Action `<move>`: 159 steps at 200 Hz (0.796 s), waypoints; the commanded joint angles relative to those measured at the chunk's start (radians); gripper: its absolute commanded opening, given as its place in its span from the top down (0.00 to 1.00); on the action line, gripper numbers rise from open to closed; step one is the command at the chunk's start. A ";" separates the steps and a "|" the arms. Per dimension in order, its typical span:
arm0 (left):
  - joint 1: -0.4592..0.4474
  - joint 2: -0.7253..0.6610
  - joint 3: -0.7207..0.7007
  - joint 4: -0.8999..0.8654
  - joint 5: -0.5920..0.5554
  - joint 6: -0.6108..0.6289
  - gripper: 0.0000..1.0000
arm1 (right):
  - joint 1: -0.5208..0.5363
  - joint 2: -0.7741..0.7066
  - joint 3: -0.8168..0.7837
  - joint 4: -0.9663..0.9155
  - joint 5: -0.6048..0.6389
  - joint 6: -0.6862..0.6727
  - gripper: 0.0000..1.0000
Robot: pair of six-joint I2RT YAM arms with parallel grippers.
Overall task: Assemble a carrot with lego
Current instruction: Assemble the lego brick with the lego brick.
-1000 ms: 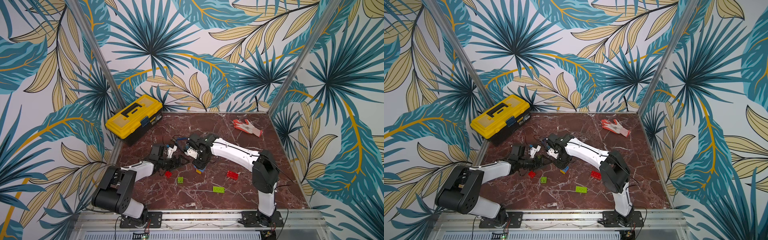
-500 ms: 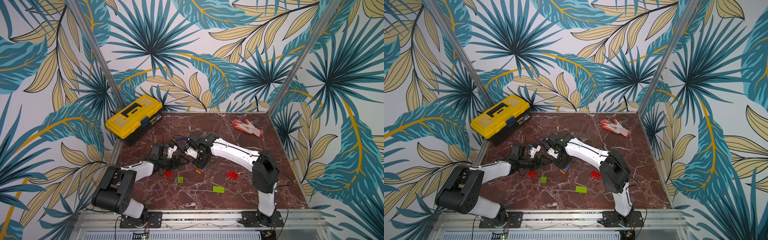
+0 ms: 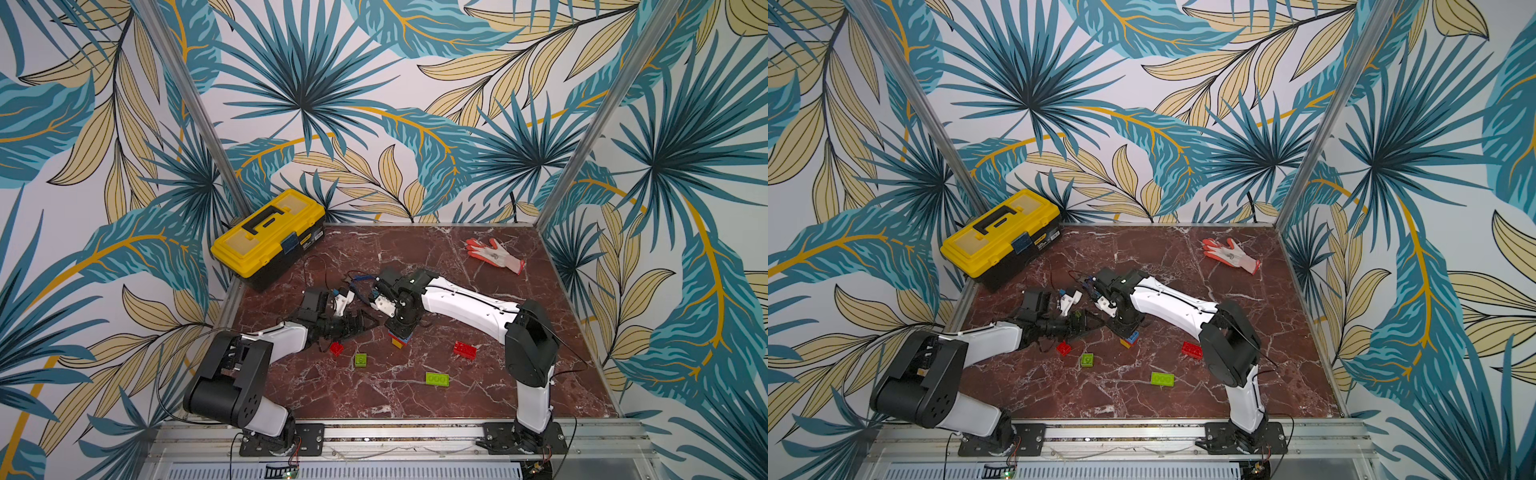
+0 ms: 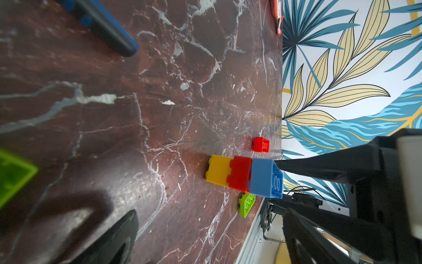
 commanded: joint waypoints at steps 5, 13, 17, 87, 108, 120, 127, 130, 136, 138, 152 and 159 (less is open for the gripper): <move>0.001 0.012 0.006 0.014 0.003 0.007 0.01 | 0.001 0.069 -0.070 0.005 0.060 0.027 0.76; 0.001 0.012 0.006 0.014 0.004 0.007 0.01 | 0.001 0.075 -0.068 0.010 0.062 0.031 0.76; 0.002 0.013 0.007 0.014 0.004 0.007 0.01 | 0.002 0.080 -0.068 0.011 0.061 0.034 0.76; 0.000 0.015 0.005 0.014 0.003 0.006 0.01 | 0.024 0.158 -0.088 0.023 0.090 0.050 0.77; 0.002 0.010 0.005 0.014 0.003 0.004 0.01 | 0.027 0.120 -0.134 0.069 0.096 0.058 0.78; 0.000 0.009 0.005 0.014 0.004 0.004 0.00 | 0.026 0.093 -0.155 0.091 0.107 0.065 0.78; 0.000 0.009 0.006 0.014 0.006 0.003 0.01 | 0.026 0.080 -0.162 0.100 0.112 0.064 0.78; 0.001 0.010 0.007 0.014 0.005 0.002 0.01 | 0.025 0.075 -0.163 0.102 0.114 0.065 0.78; 0.001 0.009 0.008 0.014 0.007 0.001 0.01 | 0.025 0.065 -0.166 0.105 0.118 0.066 0.78; 0.001 0.008 0.008 0.014 0.007 0.001 0.01 | 0.026 0.062 -0.169 0.106 0.117 0.067 0.78; 0.000 0.004 0.009 0.014 0.007 -0.001 0.01 | 0.024 0.039 -0.183 0.119 0.121 0.066 0.77; -0.002 0.004 0.008 0.014 0.007 -0.002 0.01 | 0.025 0.028 -0.189 0.122 0.126 0.067 0.77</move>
